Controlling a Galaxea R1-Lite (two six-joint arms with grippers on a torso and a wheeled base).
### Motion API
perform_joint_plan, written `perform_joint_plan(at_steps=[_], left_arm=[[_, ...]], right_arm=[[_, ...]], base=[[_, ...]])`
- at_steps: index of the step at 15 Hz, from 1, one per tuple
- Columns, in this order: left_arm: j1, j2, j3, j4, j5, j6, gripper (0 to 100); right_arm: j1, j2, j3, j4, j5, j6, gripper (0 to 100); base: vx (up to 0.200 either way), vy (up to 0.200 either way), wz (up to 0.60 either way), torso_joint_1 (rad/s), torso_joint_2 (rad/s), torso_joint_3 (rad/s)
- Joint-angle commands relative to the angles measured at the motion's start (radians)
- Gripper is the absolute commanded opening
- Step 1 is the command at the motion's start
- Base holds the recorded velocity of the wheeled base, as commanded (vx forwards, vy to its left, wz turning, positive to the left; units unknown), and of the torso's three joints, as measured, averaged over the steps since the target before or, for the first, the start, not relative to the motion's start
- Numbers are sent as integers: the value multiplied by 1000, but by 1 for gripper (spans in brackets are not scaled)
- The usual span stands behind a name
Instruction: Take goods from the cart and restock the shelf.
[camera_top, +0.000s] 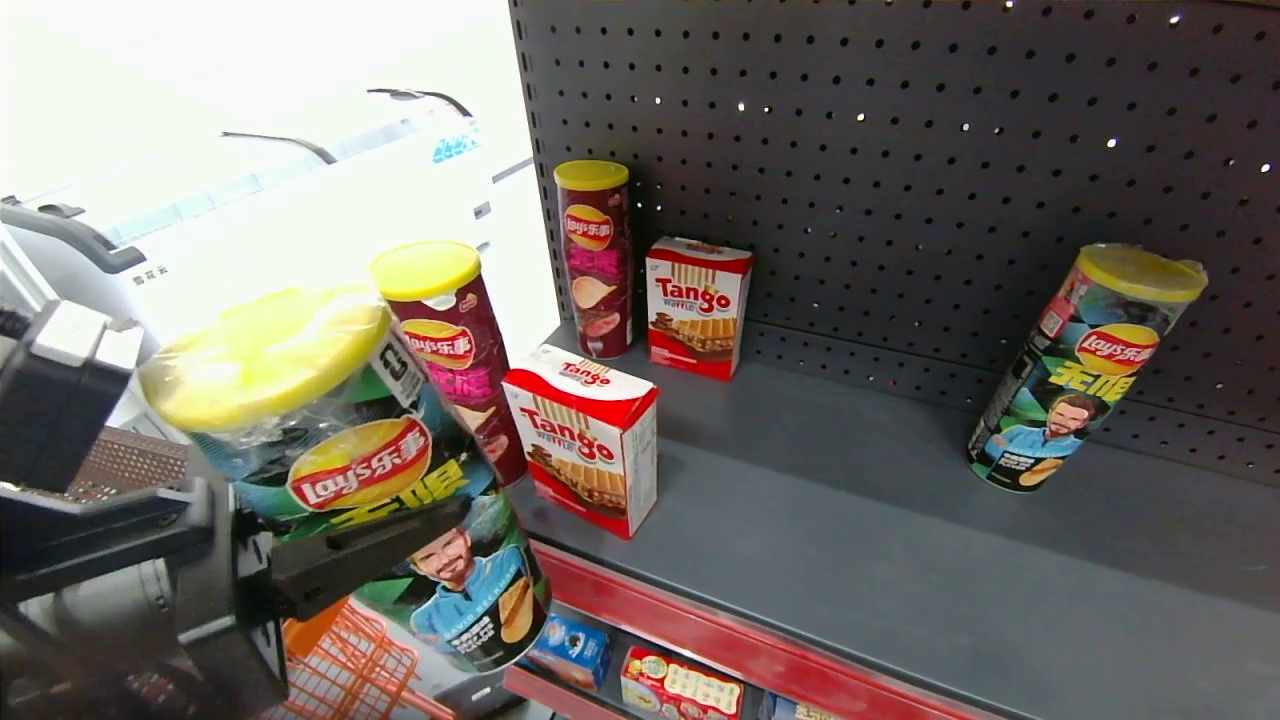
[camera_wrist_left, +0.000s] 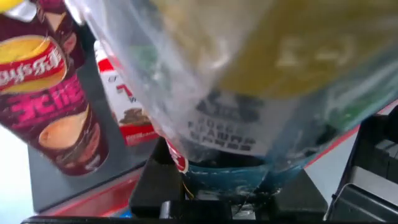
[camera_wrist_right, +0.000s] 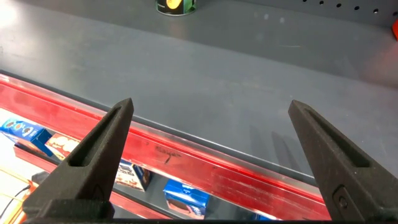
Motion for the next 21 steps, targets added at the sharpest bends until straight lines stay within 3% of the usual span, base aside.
perform_joint_plan(at_steps=[1, 3, 4, 7, 11, 15, 21], left_arm=[[-36, 110, -26, -54, -16, -1, 0], [-55, 137, -33, -74, -20, -1, 0], [-110, 177, -68, -77, -28, -1, 0], [-133, 218, -105, -77, -55, 0, 0], [-225, 231, -127, -77, -82, -4, 0], [-228, 241, -136, -77, -89, -3, 0], [-236, 243, -141, -77, -91, -3, 0]], right_arm=[[1, 0, 0, 0, 0, -1, 100], [1, 0, 0, 0, 0, -1, 100], [1, 0, 0, 0, 0, -1, 100], [1, 0, 0, 0, 0, -1, 100], [1, 0, 0, 0, 0, -1, 100], [1, 0, 0, 0, 0, -1, 100], [1, 0, 0, 0, 0, -1, 100]], base=[[0, 0, 0, 0, 0, 0], [0, 0, 0, 0, 0, 0], [0, 0, 0, 0, 0, 0], [0, 0, 0, 0, 0, 0], [0, 0, 0, 0, 0, 0], [0, 0, 0, 0, 0, 0], [0, 0, -600, 3, 4, 1]])
